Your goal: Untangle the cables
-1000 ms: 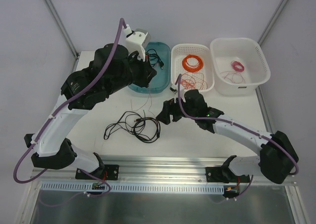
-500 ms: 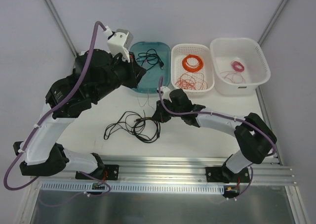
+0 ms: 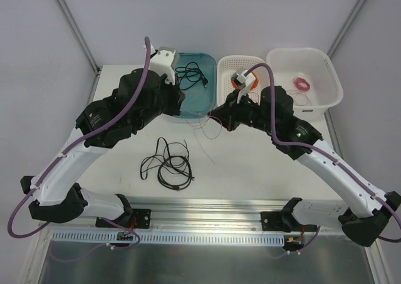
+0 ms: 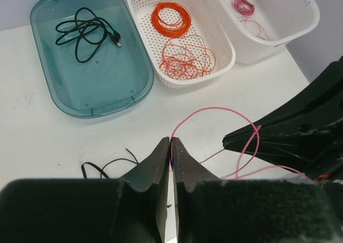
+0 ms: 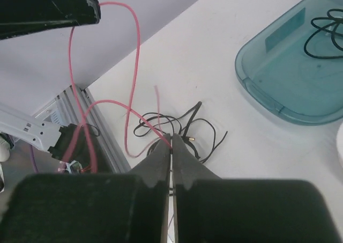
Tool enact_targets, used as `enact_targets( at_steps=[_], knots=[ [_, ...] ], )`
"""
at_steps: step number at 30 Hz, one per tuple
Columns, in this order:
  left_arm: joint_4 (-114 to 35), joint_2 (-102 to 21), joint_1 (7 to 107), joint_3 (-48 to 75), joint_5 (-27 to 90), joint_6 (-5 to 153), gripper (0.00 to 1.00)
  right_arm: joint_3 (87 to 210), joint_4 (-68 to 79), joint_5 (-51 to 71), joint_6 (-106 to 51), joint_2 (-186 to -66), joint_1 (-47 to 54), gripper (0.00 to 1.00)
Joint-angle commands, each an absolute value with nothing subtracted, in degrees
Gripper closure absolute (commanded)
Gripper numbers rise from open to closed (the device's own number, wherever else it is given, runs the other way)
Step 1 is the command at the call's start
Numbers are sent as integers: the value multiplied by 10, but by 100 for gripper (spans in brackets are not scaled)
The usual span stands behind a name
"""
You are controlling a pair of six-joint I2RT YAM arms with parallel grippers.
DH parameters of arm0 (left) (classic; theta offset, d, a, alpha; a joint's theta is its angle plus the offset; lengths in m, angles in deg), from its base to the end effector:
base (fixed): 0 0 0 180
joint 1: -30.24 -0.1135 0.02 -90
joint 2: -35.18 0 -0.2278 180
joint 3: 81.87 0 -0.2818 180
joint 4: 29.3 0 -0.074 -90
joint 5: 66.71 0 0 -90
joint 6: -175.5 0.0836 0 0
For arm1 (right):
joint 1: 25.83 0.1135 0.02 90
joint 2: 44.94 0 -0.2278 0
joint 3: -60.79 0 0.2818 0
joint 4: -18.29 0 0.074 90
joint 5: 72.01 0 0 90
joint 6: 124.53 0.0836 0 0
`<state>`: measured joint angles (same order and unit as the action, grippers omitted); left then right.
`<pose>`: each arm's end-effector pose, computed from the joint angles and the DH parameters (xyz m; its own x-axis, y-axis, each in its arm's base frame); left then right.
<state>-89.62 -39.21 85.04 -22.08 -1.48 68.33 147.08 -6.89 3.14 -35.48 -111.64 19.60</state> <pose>0.2017 -0.2251 0.4975 -0.2879 -0.0569 -0.9560 0.4429 0.8772 -0.1856 0.2300 0.2640 0.4021 -0.0540 -0.0776 -0.9955 -0.8686 0.4954 0.0085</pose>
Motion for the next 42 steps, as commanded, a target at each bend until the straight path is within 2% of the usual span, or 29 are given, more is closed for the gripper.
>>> enact_targets(
  at_steps=[1, 9, 15, 22, 29, 32, 39, 40, 41, 42],
  knots=[
    [-865, -399, 855, -217, -20, 674, 95, 1469, -147, 50, -355, -1106, 192, 99],
    [-839, -422, 855, -176, 45, 649, 94, 1399, -226, 153, -349, -1062, 161, 99],
    [-763, -457, 856, -80, 125, 593, 95, 1322, -254, 219, -348, -1024, 136, 99],
    [-638, -527, 856, 76, 171, 526, 98, 1242, -242, 219, -318, -1003, 121, 99],
    [-584, -576, 856, 154, 162, 481, 92, 1209, -213, 196, -310, -1052, 121, 98],
    [-579, -584, 855, 185, 142, 460, 87, 1198, -197, 185, -298, -1095, 121, 96],
    [-578, -565, 855, 237, 156, 429, 66, 1191, -176, 155, -278, -1180, 121, 89],
    [-578, -556, 855, 242, 153, 429, 61, 1192, -177, 154, -276, -1184, 121, 84],
    [-579, -546, 855, 247, 152, 430, 47, 1194, -178, 153, -276, -1185, 121, 80],
    [-579, -526, 855, 255, 148, 432, 40, 1194, -177, 152, -274, -1184, 121, 76]
  ],
)
